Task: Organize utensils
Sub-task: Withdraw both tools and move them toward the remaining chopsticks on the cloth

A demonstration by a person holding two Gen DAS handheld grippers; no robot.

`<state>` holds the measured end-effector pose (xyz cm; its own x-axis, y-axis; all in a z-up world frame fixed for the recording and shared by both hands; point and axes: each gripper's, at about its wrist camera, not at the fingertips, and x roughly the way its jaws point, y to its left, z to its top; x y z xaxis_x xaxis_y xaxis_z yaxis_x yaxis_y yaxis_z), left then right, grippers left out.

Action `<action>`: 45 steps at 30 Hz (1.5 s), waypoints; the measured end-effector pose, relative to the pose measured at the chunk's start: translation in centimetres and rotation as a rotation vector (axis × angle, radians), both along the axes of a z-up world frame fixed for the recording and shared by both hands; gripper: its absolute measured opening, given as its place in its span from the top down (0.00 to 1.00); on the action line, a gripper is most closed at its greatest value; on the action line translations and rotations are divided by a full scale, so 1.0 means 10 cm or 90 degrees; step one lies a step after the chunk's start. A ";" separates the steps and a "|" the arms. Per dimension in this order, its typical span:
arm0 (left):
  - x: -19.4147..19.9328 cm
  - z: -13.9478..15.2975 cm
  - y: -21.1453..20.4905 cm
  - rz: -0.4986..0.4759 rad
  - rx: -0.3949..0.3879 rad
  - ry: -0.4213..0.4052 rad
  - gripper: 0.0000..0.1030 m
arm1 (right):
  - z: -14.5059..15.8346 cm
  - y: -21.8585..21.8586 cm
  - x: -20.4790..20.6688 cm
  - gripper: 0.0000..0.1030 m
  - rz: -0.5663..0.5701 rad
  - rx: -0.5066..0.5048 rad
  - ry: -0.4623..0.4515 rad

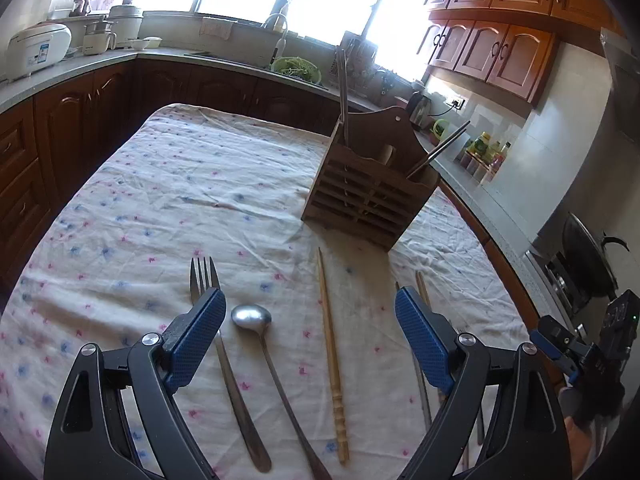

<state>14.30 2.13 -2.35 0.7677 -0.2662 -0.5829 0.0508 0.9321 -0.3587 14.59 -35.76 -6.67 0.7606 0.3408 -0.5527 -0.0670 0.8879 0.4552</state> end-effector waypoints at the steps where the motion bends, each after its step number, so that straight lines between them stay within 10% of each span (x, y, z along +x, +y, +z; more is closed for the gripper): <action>1: -0.02 -0.03 -0.02 -0.001 -0.001 0.006 0.14 | -0.02 0.00 -0.04 0.01 -0.001 -0.004 0.002; 26: -0.05 -0.20 -0.22 -0.029 0.039 0.052 0.14 | -0.10 0.20 -0.15 0.02 0.025 -0.090 0.002; 35: 0.23 -0.17 -0.33 -0.055 0.068 0.065 0.14 | -0.11 0.24 0.13 0.46 0.045 -0.087 0.031; 45: 0.68 -0.23 -0.54 -0.112 0.091 0.114 0.51 | -0.20 0.30 0.57 0.72 0.068 -0.070 0.079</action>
